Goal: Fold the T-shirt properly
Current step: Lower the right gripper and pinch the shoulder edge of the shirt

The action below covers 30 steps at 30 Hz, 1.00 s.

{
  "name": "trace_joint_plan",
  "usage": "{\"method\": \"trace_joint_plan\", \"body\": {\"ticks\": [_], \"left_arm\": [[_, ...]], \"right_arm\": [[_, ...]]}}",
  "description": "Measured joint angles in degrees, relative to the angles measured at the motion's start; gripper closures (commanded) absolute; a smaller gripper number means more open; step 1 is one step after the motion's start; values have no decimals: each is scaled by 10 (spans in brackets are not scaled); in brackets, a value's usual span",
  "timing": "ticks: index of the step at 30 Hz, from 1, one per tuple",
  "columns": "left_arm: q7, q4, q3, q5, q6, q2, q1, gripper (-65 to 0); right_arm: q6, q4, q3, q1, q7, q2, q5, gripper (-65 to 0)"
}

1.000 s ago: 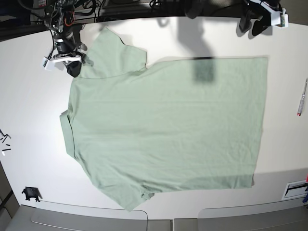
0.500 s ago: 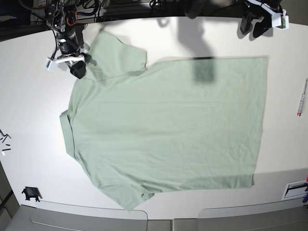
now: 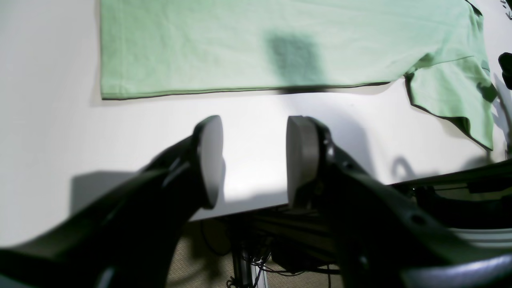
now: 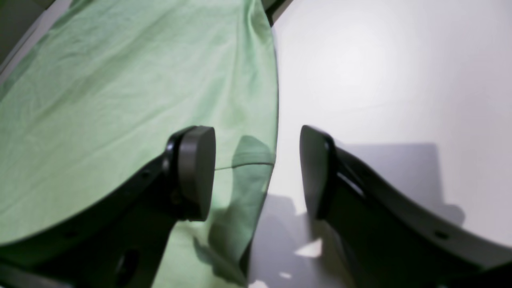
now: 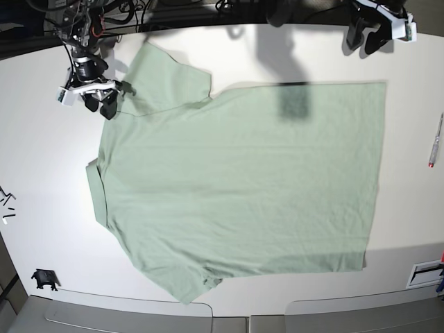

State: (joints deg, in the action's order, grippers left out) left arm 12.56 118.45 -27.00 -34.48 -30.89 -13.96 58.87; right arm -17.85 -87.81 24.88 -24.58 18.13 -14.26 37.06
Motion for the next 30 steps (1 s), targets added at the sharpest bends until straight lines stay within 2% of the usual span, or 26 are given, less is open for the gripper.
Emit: {"method": "trace_joint_plan", "body": {"ticks": [3, 6, 9, 15, 20, 21, 22, 23, 25, 26, 30], "left_arm": [[0, 0, 0, 0, 0, 0, 0, -237], [2, 0, 0, 0, 0, 0, 0, -237], [4, 0, 0, 0, 0, 0, 0, -237], [4, 0, 0, 0, 1, 0, -3, -237], [10, 0, 0, 0, 2, 0, -7, -238], [10, 0, 0, 9, 2, 0, -7, -238], [11, 0, 0, 19, 2, 0, -8, -238], [10, 0, 0, 33, 5, 0, -9, -248], [12, 0, 0, 56, 17, 0, -19, -272], [12, 0, 0, 65, 27, 0, -26, -280], [21, -2, 0, 83, 79, 0, -62, -320]], "right_arm": [[2, 17, 0, 12, 7, 0, 5, -327], [0, 46, 0, 31, 17, 0, 37, -327], [-11, 54, -3, 48, 38, 0, 37, -327], [-20, 54, -61, 49, 41, 3, 50, -327], [-22, 54, -71, 49, 44, 21, 50, -324], [-22, 54, -71, 49, 45, 22, 50, -308], [-21, 54, -71, 49, 46, 21, 50, -262], [-21, 54, -71, 49, 52, 20, 50, -196], [-21, 54, -71, 49, 56, 21, 50, -22], [-21, 54, -71, 49, 57, 21, 52, 0], [-21, 54, -71, 48, 68, 21, 50, 0]]}}
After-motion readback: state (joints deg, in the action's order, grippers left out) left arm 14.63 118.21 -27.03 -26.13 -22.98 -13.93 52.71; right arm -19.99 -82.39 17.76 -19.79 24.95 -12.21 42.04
